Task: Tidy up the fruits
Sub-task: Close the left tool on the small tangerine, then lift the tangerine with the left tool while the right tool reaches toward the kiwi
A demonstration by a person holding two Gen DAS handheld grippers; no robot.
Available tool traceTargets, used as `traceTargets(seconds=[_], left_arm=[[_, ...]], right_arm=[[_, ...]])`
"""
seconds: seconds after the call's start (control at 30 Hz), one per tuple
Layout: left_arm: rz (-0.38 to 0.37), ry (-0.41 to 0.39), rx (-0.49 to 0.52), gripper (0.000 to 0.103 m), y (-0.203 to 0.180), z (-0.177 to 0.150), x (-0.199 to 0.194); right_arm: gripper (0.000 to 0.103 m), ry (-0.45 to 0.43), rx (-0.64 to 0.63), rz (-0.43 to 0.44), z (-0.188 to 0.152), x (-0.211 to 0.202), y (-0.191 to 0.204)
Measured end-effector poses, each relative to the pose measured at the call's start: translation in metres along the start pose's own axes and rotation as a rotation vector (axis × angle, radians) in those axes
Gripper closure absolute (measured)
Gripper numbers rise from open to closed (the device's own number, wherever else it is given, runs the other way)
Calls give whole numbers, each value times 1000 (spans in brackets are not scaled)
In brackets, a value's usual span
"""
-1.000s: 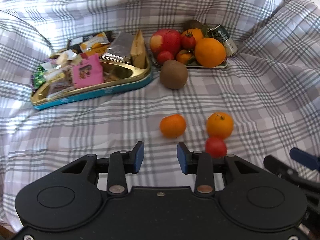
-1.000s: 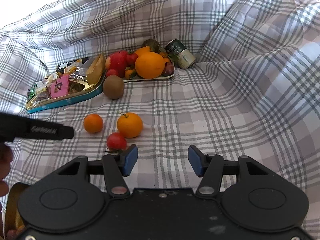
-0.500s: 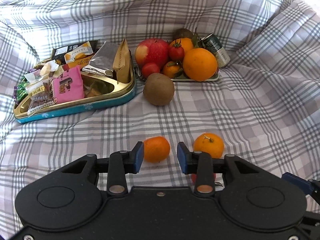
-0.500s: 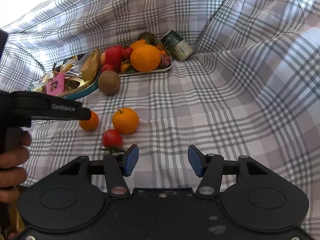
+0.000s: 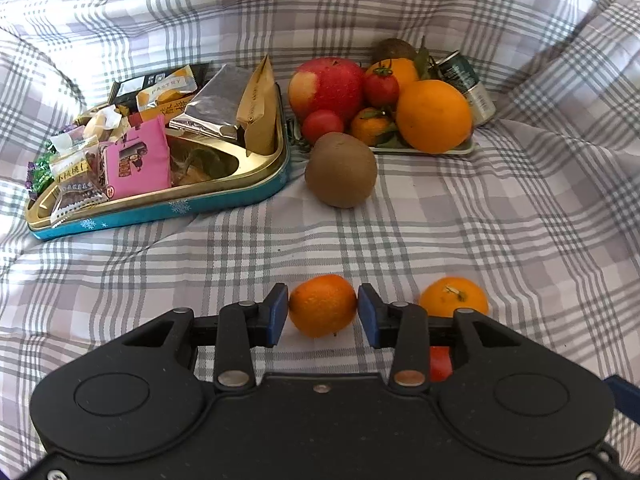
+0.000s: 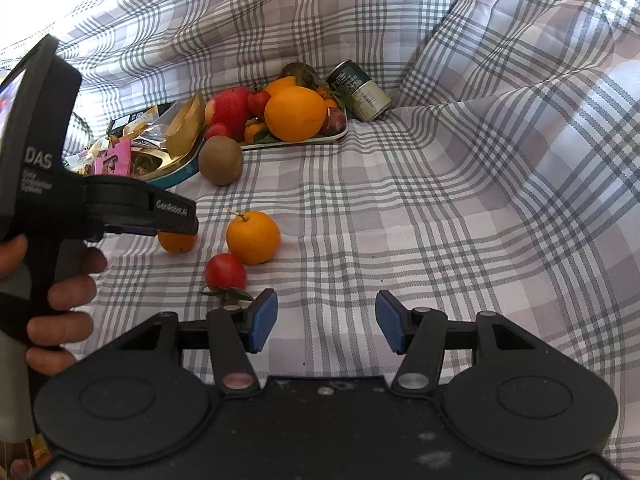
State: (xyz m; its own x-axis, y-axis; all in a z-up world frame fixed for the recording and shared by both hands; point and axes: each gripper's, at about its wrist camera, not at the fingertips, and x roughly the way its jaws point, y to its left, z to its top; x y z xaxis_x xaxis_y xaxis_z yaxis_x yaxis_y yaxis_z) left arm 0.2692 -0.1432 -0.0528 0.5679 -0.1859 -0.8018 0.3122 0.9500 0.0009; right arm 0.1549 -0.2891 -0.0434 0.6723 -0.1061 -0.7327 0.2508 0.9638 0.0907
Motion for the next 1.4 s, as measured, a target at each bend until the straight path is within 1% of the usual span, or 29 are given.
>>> traceTargets(seconds=[0.07, 0.13, 0.2, 0.27, 0.43, 0.57, 0.77, 0.9, 1.03, 1.27, 1.4], left_arm=[[1, 14, -3, 53, 0, 1, 4], [-5, 45, -10, 53, 2, 1, 9], [-21, 73, -34, 53, 7, 0, 13], [-39, 76, -69, 54, 15, 0, 12], [0, 71, -94, 55, 33, 0, 9], [9, 80, -120, 55, 50, -2, 8], [46, 84, -148, 55, 74, -3, 5], [38, 98, -173, 55, 90, -4, 4], [50, 94, -176, 55, 98, -4, 3], [28, 90, -177, 54, 107, -5, 6], [25, 85, -176, 54, 107, -6, 8]], right_arm=[[45, 1, -3, 0, 0, 0, 1], [45, 0, -9, -1, 0, 0, 2], [45, 0, -13, -3, 1, 1, 3], [45, 0, -17, -4, 1, 1, 3], [45, 2, -30, -3, 2, 2, 8], [45, 7, -49, 4, 4, 5, 16], [45, 4, -80, 25, 12, 10, 31], [45, -9, -100, 46, 22, 17, 43], [45, -31, -115, 70, 36, 28, 55], [45, -30, -98, 106, 69, 63, 75], [44, -18, -72, 108, 84, 85, 84]])
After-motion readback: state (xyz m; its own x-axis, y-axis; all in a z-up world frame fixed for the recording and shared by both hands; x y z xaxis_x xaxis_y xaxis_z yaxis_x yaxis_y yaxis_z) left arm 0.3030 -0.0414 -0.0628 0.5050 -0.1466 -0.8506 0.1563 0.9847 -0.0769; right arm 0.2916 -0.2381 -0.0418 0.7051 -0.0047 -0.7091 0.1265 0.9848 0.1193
